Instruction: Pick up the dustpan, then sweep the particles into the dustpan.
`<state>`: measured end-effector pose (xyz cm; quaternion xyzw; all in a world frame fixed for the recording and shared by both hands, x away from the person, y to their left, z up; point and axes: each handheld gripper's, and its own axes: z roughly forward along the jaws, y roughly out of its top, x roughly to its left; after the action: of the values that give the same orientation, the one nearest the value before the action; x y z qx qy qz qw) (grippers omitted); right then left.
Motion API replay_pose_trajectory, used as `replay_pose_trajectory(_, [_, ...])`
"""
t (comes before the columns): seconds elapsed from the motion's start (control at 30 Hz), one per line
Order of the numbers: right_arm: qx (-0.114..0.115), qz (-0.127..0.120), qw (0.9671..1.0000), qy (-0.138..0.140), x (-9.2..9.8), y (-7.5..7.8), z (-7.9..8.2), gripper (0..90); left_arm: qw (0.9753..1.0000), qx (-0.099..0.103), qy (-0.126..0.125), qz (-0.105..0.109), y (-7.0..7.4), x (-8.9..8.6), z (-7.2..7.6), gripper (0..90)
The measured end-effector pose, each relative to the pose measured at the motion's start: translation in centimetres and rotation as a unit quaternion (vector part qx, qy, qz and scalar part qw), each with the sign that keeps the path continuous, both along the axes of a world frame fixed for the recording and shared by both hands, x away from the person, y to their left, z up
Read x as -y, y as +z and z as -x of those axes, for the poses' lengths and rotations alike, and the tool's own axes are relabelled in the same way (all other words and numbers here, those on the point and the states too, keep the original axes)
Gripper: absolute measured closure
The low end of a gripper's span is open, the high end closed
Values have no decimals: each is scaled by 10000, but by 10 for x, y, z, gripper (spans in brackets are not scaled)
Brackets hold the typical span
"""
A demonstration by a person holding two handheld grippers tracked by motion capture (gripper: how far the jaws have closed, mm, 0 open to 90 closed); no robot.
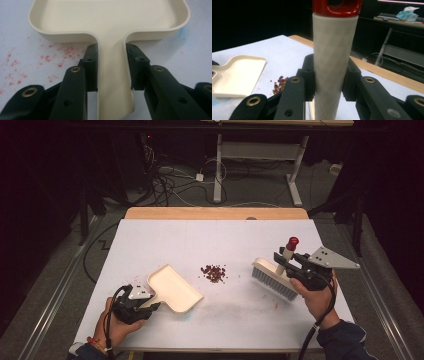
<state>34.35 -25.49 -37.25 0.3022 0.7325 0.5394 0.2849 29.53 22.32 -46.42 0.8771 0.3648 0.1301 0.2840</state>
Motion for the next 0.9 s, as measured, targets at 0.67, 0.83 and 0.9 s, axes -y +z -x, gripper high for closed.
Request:
replay_pose_trajectory(0.67, [31,102,9999,73,-88,-6,-81,694,9997,-113,-181,-75,-1,12,-3,641])
replay_pose_trajectory(0.83, [15,85,9999,-58,-103,-13,-93,693,9997,-124,-185,-103,0,17,-4,641])
replay_pose_trajectory(0.9, [23,159,9998,-121,-113,-20,-98,693,9997,-144,-169,-103,-1,19,-5,641])
